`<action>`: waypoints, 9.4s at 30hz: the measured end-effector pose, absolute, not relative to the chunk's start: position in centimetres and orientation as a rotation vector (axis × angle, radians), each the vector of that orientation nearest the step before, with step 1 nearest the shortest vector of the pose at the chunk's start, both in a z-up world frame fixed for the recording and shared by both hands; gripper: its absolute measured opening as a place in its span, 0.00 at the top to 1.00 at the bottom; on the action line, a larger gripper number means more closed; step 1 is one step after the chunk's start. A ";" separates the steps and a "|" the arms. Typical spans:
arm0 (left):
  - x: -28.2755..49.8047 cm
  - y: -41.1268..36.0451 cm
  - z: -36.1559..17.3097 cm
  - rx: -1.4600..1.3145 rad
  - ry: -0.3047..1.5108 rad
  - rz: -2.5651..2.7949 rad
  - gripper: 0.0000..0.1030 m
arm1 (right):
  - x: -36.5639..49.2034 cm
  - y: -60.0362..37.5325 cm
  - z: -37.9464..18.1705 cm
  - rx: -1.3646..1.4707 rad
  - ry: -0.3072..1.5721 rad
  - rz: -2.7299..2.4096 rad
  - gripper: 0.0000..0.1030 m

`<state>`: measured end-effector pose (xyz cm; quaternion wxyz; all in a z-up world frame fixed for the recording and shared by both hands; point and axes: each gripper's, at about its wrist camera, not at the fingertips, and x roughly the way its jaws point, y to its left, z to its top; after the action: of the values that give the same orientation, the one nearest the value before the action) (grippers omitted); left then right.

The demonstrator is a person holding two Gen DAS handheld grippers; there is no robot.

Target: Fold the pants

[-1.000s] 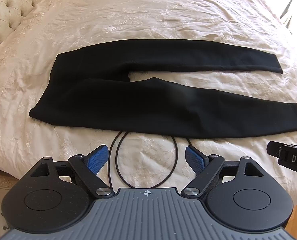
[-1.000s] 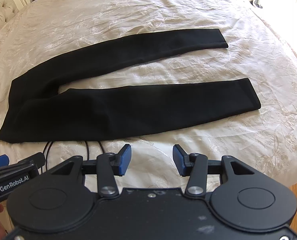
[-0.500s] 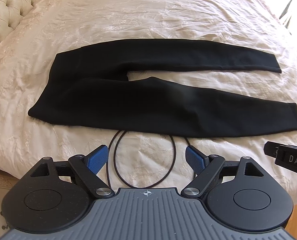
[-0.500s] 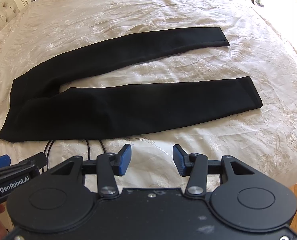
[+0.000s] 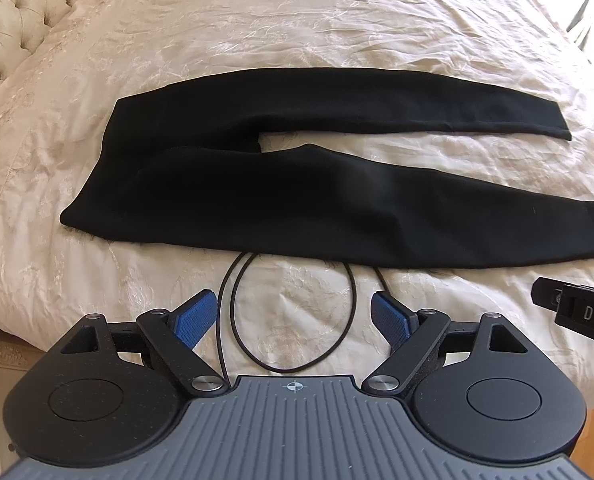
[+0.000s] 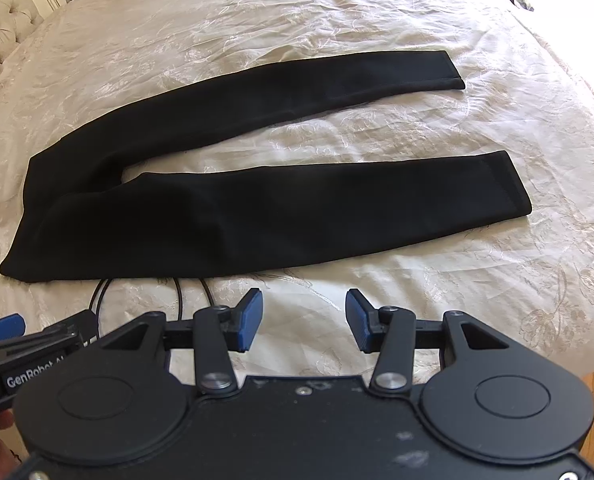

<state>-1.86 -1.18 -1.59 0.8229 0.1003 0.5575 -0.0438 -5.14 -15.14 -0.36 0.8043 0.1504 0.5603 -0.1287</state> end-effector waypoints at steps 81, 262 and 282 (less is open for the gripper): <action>3.4 12.2 -6.8 0.532 0.956 -0.416 0.90 | -3.2 -33.0 -6.7 0.889 0.882 -0.719 0.97; 17.3 15.0 -8.0 0.145 1.316 -0.461 0.67 | 21.3 -1.6 -10.1 0.346 1.199 0.210 0.73; 23.6 13.6 -6.9 0.145 1.287 -0.567 0.67 | 18.6 -4.0 -9.7 0.361 1.197 0.205 0.70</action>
<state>23.64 13.59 -6.89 0.7605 0.0666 0.5911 -0.2606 18.64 -3.98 -9.71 0.8060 0.1686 0.5592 0.0960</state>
